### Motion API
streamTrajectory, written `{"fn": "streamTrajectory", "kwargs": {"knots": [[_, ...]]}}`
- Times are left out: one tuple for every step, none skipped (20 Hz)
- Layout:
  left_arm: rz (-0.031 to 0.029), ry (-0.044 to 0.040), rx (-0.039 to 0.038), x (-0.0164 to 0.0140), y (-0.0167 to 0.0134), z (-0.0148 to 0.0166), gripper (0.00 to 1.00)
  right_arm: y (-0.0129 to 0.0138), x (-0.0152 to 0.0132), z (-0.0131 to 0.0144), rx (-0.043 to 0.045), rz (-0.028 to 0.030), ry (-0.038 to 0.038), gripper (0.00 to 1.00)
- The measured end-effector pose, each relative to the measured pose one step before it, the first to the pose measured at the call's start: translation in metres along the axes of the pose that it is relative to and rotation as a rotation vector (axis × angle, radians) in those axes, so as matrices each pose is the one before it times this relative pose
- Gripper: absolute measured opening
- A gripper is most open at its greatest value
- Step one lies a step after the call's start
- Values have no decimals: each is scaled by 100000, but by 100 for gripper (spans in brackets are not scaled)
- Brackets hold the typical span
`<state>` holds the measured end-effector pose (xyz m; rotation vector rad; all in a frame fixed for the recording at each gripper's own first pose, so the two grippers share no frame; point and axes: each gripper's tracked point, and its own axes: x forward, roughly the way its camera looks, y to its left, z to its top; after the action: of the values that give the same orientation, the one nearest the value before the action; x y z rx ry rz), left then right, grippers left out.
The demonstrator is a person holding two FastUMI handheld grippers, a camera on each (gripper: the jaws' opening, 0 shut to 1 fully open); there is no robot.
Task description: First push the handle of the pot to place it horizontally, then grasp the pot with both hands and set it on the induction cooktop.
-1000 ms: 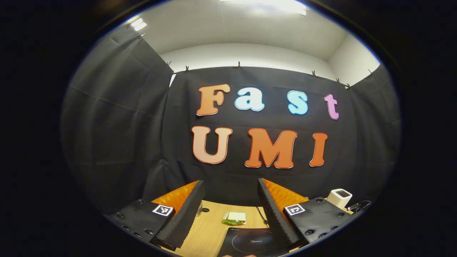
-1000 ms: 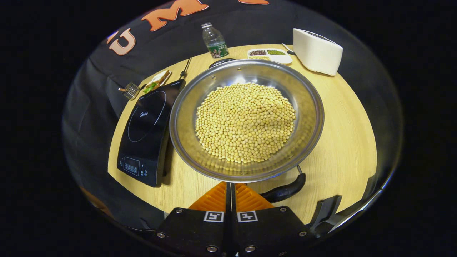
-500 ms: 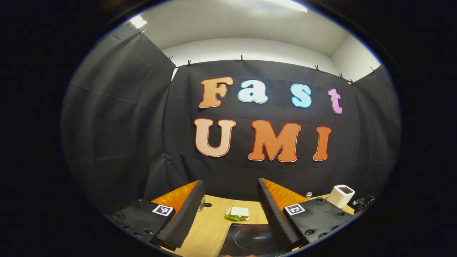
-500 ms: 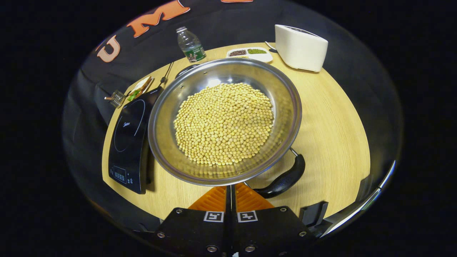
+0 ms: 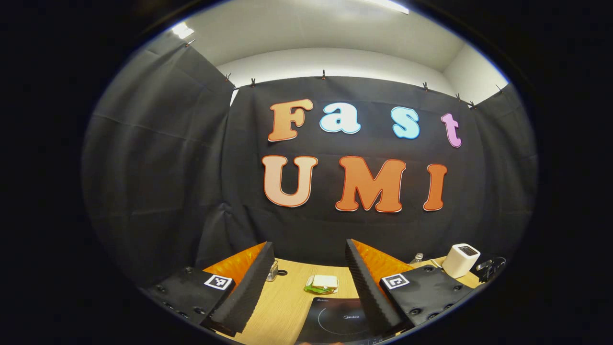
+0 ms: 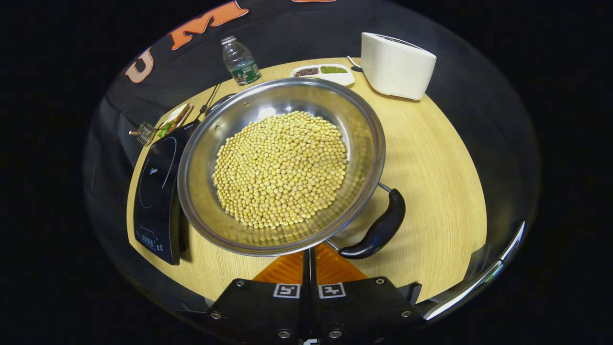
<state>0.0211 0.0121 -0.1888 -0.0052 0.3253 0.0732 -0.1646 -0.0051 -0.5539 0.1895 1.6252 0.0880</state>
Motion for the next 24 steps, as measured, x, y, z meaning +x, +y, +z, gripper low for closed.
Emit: {"fn": "streamTrajectory", "kwargs": {"knots": [[125,130,583,138,-60,-174,98,-358,162,258,540,-455,21,0],[-162,263,487,22,-120,-201,98,-532,140,332,875,-963,-455,0],[-145,113,253,72,-189,-144,98,-688,140,317,1048,-1415,-840,0],[-471,24,76,10,-169,-128,98,-735,293,292,1357,-1329,-788,0],[-417,424,137,163,-190,-236,98,-516,139,195,1754,-378,-234,0],[-377,591,336,155,-120,-249,98,-358,57,314,2135,210,14,0],[-345,345,300,-7,-296,-180,98,-282,29,397,1594,-199,-403,0],[-213,224,378,93,-145,-16,97,-525,97,344,558,-752,-567,0],[-185,169,510,100,-196,-132,98,-375,-7,477,22,-1349,-950,0],[-395,54,573,171,-297,-70,98,-253,-13,463,-299,-1185,-843,0],[-458,235,833,133,-206,-214,97,-230,32,496,71,-886,-807,0],[-415,170,863,91,-291,-141,98,-150,48,442,153,-398,-566,0],[-526,295,1018,87,-331,-275,98,-162,80,333,356,-452,-348,0],[-422,144,1047,-32,-289,-293,98,-259,107,273,-33,-790,-301,0],[-458,20,1294,60,-236,-27,97,-260,85,357,8,-990,-532,0],[-227,-224,1282,71,-225,-49,98,-316,55,414,118,-846,-425,0],[-297,-455,675,20,-127,57,98,-193,51,423,303,-840,-383,0],[-681,-377,171,-10,-320,160,98,-69,103,407,313,-915,-601,0],[-509,-344,-289,125,-249,208,98,-183,134,457,361,-834,-487,0],[-512,-250,-102,30,-260,146,98,-363,211,631,118,-621,-419,0],[-187,-364,37,-11,-75,43,97,-160,181,417,506,-442,-400,0],[-92,-257,165,8,-174,25,98,-107,227,406,296,-202,-253,0],[-29,-150,136,92,26,106,98,-74,203,422,383,-172,-304,0],[44,46,52,-7,-115,-98,98,-53,311,505,343,-144,-334,0]]}}
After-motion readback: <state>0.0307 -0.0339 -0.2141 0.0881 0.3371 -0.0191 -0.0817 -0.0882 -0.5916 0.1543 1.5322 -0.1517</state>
